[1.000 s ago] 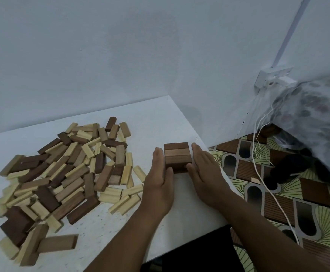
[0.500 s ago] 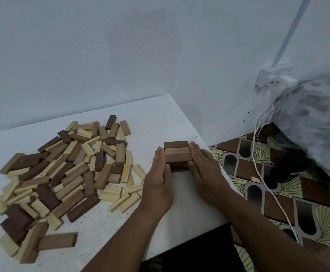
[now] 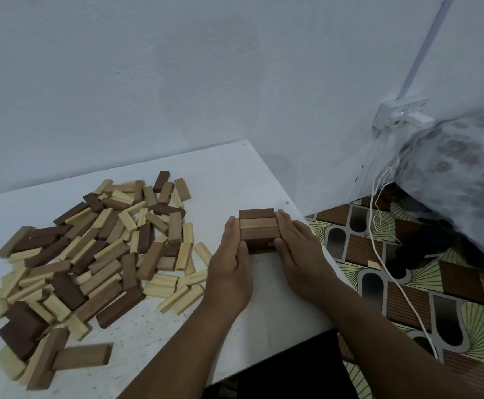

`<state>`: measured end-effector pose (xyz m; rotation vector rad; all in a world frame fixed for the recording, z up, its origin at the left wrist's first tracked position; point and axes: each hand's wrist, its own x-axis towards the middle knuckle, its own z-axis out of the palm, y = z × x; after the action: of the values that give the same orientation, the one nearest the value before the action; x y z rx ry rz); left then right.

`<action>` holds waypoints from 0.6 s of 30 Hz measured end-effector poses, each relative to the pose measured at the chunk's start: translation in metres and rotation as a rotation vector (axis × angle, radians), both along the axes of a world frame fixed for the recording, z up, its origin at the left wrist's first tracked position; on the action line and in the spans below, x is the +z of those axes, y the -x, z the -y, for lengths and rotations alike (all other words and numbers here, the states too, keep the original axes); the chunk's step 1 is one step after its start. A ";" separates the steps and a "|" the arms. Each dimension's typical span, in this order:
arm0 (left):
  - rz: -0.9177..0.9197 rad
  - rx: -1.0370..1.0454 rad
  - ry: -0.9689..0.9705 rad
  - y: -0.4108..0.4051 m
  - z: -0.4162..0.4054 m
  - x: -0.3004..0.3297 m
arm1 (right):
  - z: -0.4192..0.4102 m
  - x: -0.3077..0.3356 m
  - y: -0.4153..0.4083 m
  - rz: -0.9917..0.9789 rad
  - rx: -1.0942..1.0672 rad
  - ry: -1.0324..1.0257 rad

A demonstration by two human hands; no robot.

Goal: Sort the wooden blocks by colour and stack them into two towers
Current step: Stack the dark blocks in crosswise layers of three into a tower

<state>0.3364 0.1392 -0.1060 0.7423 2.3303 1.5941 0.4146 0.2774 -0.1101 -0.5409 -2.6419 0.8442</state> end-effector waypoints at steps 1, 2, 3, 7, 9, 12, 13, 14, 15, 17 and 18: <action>-0.005 0.003 -0.001 0.000 0.000 0.000 | 0.000 0.000 0.000 0.000 -0.002 0.001; -0.011 0.005 0.000 0.000 0.000 0.000 | 0.000 0.000 0.000 -0.001 -0.003 -0.001; -0.019 0.007 0.002 -0.001 0.000 0.000 | 0.000 0.000 0.000 0.000 -0.005 -0.006; -0.038 0.012 0.008 -0.001 0.001 0.000 | 0.000 0.001 0.000 0.018 0.003 -0.005; -0.040 0.017 0.013 0.000 0.001 -0.001 | 0.000 0.001 0.000 0.021 -0.001 -0.004; -0.030 0.020 0.005 -0.001 0.001 -0.001 | 0.000 0.001 0.000 0.025 0.000 0.002; -0.028 0.019 0.006 -0.001 0.001 -0.001 | 0.001 0.001 0.000 0.028 0.002 0.005; -0.030 0.018 0.007 -0.001 0.001 -0.001 | 0.001 0.002 0.000 0.031 0.004 0.006; -0.031 0.017 0.008 -0.001 0.002 -0.001 | 0.001 0.003 0.000 0.034 0.006 0.005; -0.028 0.016 0.013 -0.002 0.002 0.000 | 0.002 0.004 0.000 0.035 0.005 0.000; -0.027 0.017 0.015 -0.002 0.002 0.000 | 0.002 0.004 0.000 0.035 0.004 -0.001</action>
<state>0.3383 0.1376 -0.1062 0.7470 2.3708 1.5809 0.4149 0.2754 -0.1059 -0.5551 -2.6755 0.8421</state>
